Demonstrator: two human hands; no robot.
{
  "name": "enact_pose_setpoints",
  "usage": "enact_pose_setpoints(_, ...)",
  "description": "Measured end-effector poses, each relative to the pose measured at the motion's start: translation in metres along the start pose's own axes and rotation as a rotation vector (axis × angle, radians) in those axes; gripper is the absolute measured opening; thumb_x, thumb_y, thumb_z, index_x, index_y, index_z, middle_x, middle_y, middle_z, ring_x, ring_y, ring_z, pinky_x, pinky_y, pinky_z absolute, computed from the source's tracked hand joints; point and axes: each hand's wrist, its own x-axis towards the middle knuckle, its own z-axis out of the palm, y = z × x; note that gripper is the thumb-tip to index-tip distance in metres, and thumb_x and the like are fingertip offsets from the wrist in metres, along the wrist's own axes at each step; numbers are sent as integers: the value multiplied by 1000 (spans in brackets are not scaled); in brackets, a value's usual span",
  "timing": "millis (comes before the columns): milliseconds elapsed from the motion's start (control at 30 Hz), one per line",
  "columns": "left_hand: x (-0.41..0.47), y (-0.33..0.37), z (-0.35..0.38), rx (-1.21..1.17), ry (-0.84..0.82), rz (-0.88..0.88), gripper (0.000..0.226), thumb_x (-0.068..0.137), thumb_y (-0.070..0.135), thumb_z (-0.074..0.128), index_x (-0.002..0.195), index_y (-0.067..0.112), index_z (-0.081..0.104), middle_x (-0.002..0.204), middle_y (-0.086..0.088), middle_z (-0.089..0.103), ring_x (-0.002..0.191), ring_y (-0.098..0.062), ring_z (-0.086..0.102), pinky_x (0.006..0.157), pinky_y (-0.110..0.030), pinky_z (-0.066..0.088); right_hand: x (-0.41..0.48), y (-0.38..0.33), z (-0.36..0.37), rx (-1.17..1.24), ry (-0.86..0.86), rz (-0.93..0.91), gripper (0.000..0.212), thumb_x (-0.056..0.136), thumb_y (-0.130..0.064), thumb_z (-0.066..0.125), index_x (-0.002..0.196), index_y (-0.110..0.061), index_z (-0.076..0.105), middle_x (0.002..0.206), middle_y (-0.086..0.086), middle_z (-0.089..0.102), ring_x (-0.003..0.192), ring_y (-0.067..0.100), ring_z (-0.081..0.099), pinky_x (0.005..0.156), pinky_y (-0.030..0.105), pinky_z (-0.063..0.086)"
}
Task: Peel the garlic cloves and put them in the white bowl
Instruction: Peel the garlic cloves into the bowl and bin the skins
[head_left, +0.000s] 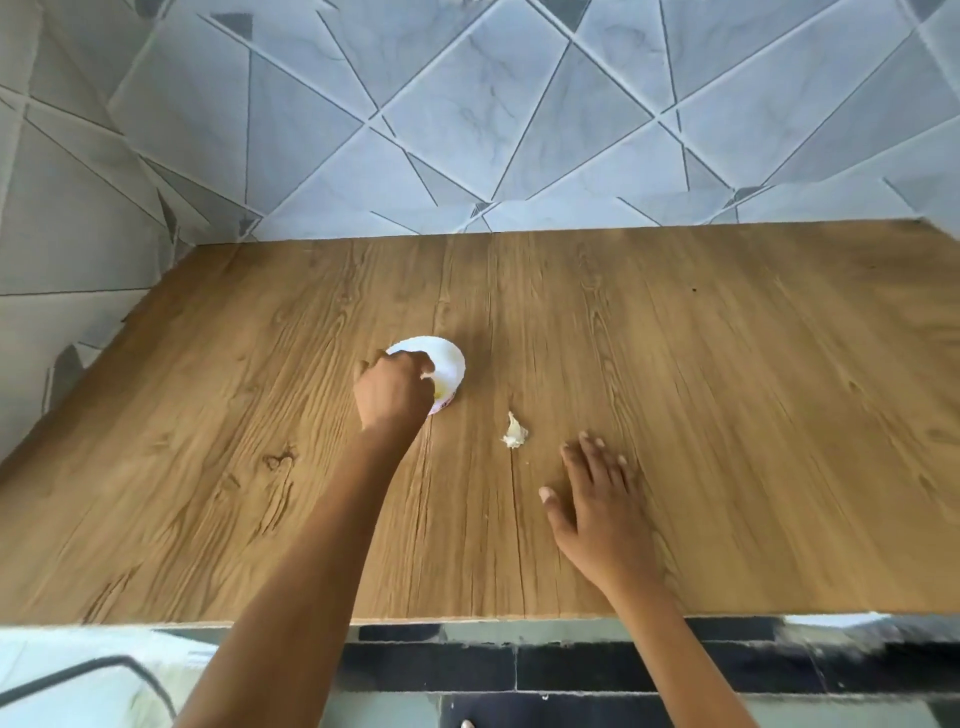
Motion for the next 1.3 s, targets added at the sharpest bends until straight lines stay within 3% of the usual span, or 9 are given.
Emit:
enact_pose_setpoints(100,-18,17,1,-159,64,202,29,89,8,54,110,19,70,103,-7,70,97,-27,60,87,-35,45,0,0,0,-4,-6,11,81,93,-60,-2,142,-12,40,150,11,34,141,23,21,113,43,14)
enact_pose_setpoints(233,-28,36,22,-137,-168,642,41,78,-9,52,104,16,72,110,-7,69,99,-28,61,83,-39,51,-1,1,0,1,-3,-9,87,88,-64,-11,146,-14,32,155,8,24,141,17,6,115,39,4)
enact_pose_setpoints(333,-25,36,34,-86,-282,767,38,78,-9,54,100,15,73,105,-3,70,96,-24,61,79,-40,52,-2,0,-3,23,-30,-24,98,78,-69,-22,150,-17,21,158,5,11,142,13,-5,115,34,-7)
enact_pose_setpoints(433,-25,35,35,-146,-304,714,26,83,-1,57,97,14,73,98,-4,69,91,-23,63,75,-36,51,-2,2,-5,143,14,-32,81,87,-67,7,145,-17,34,156,3,21,145,17,10,116,34,2)
enact_pose_setpoints(600,-26,31,26,-368,-307,512,12,82,11,69,93,11,71,90,-2,71,79,-17,64,72,-32,53,11,-2,-16,654,111,3,43,92,-19,59,134,-17,49,135,-5,48,121,10,48,101,19,41)
enact_pose_setpoints(700,-27,33,13,-442,-381,478,12,80,9,73,92,9,72,87,0,71,76,-10,63,75,-26,52,29,-11,-27,924,17,30,43,91,-8,59,132,-16,50,126,-7,51,105,0,57,85,6,43)
enact_pose_setpoints(833,-27,32,-2,-447,-460,485,12,86,8,65,93,11,74,77,10,65,71,0,57,69,-6,41,43,-14,-29,1168,-16,68,30,89,-6,62,116,-19,60,104,1,65,94,13,66,82,22,54)
enact_pose_setpoints(1100,-35,29,-6,-669,-647,345,14,93,11,56,93,5,70,78,0,65,69,-6,56,67,-18,45,46,-19,-34,1627,-130,296,16,86,-3,61,101,-9,66,99,9,70,87,16,70,76,20,55)
enact_pose_setpoints(1300,-43,35,-1,-881,-587,292,13,82,12,72,93,5,71,90,-10,72,84,-17,68,77,-24,54,48,-17,-36,1585,-124,304,17,84,-2,64,99,-10,67,92,6,72,84,14,70,76,19,55)
